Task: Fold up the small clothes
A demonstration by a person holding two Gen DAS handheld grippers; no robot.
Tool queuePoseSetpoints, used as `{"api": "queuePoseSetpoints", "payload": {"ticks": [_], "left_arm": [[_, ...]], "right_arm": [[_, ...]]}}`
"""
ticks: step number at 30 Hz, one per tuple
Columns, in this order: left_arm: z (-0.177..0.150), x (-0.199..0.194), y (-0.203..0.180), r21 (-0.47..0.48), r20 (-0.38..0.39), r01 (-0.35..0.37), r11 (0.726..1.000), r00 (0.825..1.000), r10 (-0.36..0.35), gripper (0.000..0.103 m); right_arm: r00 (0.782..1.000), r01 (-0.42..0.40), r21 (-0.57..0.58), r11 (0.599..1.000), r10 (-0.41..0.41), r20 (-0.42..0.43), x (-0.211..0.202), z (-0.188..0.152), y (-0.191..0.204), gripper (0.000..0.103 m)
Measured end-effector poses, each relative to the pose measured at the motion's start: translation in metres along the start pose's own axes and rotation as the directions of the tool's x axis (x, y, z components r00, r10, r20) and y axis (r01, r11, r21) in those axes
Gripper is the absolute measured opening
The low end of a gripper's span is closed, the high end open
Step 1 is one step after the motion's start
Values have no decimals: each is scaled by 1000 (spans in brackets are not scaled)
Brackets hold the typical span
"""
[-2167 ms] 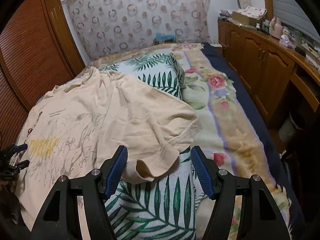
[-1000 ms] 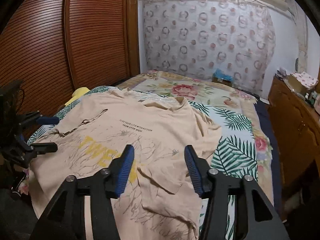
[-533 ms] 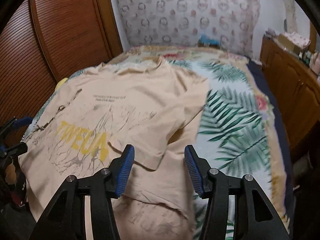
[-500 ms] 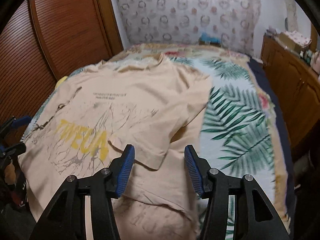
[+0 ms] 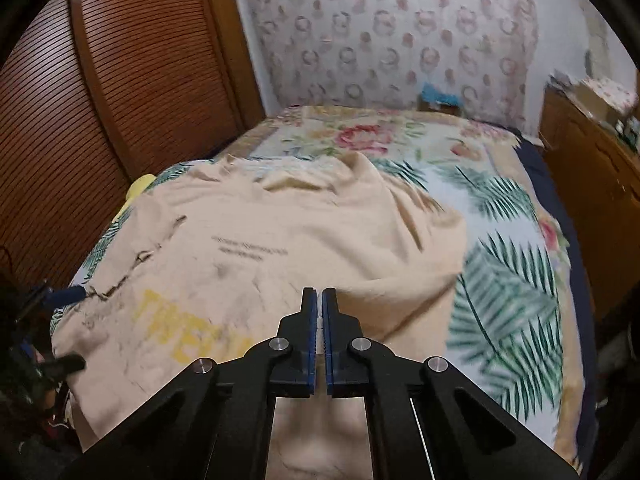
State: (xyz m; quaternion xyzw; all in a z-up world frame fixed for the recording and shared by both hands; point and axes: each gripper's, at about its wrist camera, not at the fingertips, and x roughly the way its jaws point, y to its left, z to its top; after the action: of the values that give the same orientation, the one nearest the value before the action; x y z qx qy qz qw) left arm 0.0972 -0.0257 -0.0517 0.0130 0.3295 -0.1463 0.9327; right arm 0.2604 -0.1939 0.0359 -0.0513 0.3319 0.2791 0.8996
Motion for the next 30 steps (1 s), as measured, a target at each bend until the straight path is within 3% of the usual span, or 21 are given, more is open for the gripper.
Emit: {"api": "queuePoseSetpoints", "payload": {"ticks": [7,12,15,16,18,20,23,26,30], "left_arm": [[-1,-2,5,-13,0,-2,1000,1000,2,85],[-4,2,7,-25,-10,2,1000,1000,-2,85],[-7,5,7,-26,-25,4,1000,1000,-4,85],[-7,5,5,-25,-26,5,1000,1000,-5,85],[-8,6,4,-25,-29,7,1000,1000,-8,85],[-8,6,3,-25,-31,9,1000,999,-9,85],[-10,6,4,-24,-30,11,1000,1000,-11,85],[-10,5,5,-27,-30,9,1000,1000,-10,85],[-12,5,8,-42,-27,11,999,1000,-13,85]], "right_arm": [[1000,-20,-37,999,20,-13,32,24,15,2],[993,-109,11,994,110,-32,48,31,7,2],[994,-105,3,994,105,-33,55,32,7,2],[993,-111,5,994,111,-31,54,32,4,4],[996,-86,-6,996,86,-19,49,28,5,27],[998,-61,-19,998,61,1,41,26,3,42],[1000,-27,-37,999,27,5,27,13,1,42],[999,30,-83,996,-33,-38,17,-9,3,42],[994,41,-108,993,-51,-94,6,-48,4,42]]}}
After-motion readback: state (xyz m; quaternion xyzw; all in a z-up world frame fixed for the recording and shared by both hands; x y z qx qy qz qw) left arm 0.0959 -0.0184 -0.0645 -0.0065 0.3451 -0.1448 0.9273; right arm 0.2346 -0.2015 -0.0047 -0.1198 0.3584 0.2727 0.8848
